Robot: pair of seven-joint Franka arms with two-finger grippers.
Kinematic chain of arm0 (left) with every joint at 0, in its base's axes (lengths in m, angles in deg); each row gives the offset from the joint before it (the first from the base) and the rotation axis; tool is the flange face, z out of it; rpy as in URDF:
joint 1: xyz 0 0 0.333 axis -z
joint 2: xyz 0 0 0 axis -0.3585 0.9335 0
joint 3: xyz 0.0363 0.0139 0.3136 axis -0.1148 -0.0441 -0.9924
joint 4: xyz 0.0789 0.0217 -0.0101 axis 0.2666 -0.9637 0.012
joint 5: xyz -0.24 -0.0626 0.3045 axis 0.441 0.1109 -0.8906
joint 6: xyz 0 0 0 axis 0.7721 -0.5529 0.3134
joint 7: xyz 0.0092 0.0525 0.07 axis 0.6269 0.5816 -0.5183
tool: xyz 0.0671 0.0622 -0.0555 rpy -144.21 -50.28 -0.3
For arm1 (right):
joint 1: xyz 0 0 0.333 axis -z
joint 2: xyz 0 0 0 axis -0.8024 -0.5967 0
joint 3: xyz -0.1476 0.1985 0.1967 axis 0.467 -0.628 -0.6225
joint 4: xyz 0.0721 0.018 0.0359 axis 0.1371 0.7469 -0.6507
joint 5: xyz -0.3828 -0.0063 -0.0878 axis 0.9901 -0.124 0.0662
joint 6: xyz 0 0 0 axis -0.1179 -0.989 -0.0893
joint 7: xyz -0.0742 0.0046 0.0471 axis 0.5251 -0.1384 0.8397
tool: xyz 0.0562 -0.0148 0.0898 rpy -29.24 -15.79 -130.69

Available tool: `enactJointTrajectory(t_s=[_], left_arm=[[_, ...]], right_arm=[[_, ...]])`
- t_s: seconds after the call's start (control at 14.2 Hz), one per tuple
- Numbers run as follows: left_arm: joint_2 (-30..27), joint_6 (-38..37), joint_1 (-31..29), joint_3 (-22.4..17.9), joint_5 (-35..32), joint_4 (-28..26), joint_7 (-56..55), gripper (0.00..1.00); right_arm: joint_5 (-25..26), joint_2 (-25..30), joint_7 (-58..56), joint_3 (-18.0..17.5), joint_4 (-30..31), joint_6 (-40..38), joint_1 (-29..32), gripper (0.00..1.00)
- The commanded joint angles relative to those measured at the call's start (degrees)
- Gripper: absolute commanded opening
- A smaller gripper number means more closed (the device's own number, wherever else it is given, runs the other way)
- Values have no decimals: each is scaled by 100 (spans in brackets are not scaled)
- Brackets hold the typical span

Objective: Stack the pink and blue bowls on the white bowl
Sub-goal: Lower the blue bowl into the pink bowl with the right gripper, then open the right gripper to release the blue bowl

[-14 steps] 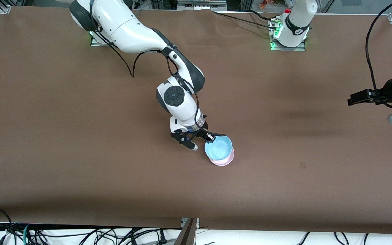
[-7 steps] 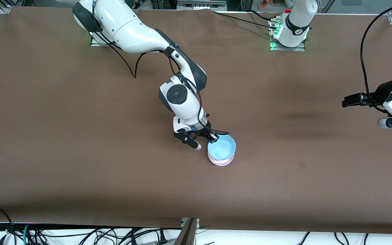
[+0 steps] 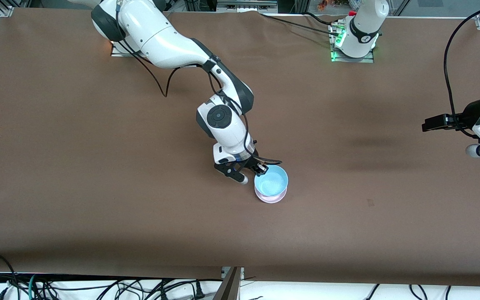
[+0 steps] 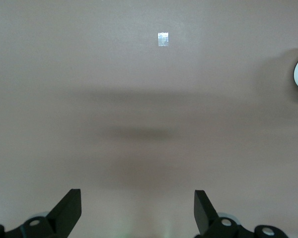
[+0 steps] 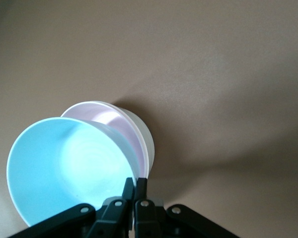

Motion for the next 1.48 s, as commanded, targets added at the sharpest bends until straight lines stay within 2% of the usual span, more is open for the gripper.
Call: enactJointTrajectory(t_s=[0.0,0.91,1.05,1.41], left_arm=[[-47,-21,-32,20,-137,-4,134,100],[-38,-12,-50,11,-137,-4,143,100],[-38,-12,-50,11,-137,-4,143,100],[-38,-12,-41,11,-120,-4,134,100]], right_arm=[[295,-192,-85,35,-264,-26,-46,0],[340,-131,-455,52,-272,-579,-20,0],[332,-113,-464,52,-272,-650,7,21],[332,-60,-481,52,-281,-895,50,53]])
